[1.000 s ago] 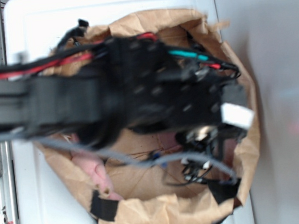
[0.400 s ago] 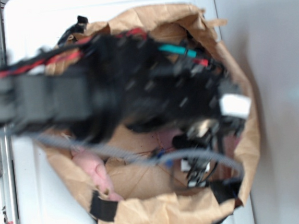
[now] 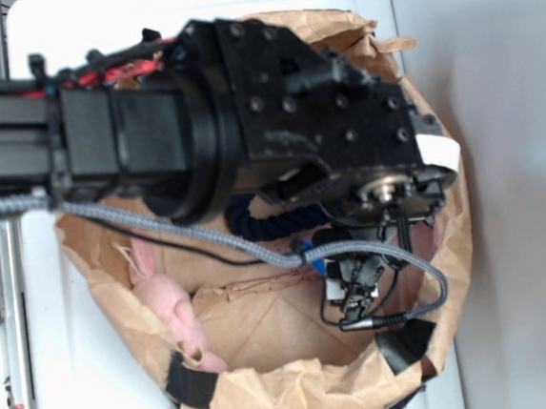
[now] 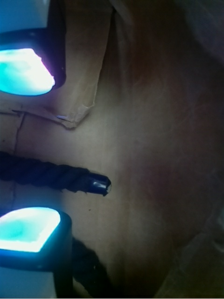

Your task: Grab the blue rope.

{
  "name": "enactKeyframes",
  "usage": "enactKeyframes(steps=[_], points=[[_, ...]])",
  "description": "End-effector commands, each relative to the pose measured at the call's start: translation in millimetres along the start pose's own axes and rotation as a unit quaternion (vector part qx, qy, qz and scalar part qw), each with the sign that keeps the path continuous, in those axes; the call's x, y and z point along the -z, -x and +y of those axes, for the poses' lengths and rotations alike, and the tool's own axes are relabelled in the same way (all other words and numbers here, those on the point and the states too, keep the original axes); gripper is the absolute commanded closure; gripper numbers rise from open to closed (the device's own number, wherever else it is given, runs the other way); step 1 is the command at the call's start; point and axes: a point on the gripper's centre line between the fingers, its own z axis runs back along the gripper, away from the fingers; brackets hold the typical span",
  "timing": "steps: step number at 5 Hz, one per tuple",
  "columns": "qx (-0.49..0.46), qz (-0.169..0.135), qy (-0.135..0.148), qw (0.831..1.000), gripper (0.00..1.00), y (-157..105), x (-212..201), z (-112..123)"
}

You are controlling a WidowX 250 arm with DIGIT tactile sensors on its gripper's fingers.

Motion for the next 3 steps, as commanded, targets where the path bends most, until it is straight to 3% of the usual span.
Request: enactKeyframes(steps=[1, 3], points=[[0.012, -0.042, 0.006, 0.999, 0.0, 2, -28, -5], [0.013, -0.038, 0.009, 0.999, 0.0, -11, -14, -1]])
